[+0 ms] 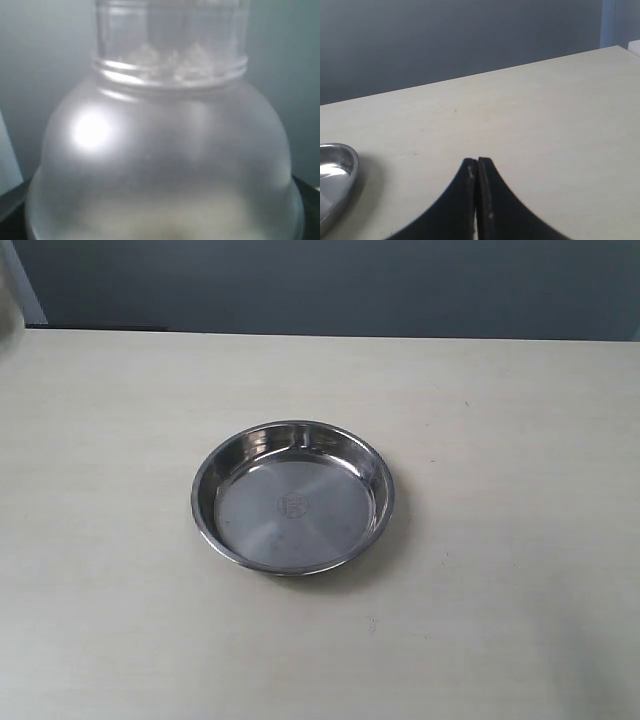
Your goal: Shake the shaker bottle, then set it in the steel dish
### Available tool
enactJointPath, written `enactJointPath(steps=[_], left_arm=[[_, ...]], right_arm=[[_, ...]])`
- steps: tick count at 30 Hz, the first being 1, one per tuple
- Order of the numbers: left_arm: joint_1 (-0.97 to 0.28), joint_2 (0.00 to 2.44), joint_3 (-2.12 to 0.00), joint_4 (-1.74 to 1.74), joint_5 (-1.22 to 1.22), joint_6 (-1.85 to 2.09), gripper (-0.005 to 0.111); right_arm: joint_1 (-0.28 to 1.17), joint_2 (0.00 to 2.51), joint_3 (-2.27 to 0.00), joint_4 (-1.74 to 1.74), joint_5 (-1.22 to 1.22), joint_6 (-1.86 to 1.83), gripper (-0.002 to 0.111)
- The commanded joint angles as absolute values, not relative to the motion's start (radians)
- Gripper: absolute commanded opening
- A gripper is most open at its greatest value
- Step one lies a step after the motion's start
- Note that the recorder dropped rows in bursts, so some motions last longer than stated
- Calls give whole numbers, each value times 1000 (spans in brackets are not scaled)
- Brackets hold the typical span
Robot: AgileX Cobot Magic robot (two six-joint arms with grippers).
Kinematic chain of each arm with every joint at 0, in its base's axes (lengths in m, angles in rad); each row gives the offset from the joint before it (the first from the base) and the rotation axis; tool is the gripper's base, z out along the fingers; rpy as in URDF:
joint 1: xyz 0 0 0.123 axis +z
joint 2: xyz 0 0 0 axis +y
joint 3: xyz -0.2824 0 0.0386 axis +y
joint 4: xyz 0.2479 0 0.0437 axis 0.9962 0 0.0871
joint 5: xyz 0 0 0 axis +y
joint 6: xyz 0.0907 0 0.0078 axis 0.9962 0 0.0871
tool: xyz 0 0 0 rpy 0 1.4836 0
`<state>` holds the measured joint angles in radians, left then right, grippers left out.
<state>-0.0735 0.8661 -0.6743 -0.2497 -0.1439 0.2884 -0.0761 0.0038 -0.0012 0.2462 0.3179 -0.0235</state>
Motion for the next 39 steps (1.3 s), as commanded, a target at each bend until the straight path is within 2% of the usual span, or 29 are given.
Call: enactJointPath(steps=[1, 6, 9, 12, 18, 23, 28, 32, 39], left_arm=[[-46, 978, -584, -393, -106, 267, 0], [-102, 828, -707, -228, -124, 286, 0], [-78, 842, -625, -221, -73, 286, 0], [-63, 900, -544, -351, -167, 264, 0], [-110, 755, -691, -285, -213, 324, 0], [-51, 909, -539, -502, -154, 365, 0], [-122, 801, -664, -407, -129, 344, 0], [-76, 834, -590, -390, -129, 350, 0], [-120, 714, -758, -277, -85, 342, 0]], right_arm=[[-80, 0, 0, 244, 308, -26, -1], [-80, 0, 0, 244, 308, -26, -1], [-80, 0, 0, 244, 308, -26, -1], [-80, 0, 0, 244, 308, -26, -1], [-80, 0, 0, 244, 308, -26, -1], [-80, 0, 0, 244, 308, -26, -1], [-80, 0, 0, 244, 308, -26, -1], [-80, 0, 0, 244, 308, -26, -1], [-80, 0, 0, 244, 308, -26, -1]])
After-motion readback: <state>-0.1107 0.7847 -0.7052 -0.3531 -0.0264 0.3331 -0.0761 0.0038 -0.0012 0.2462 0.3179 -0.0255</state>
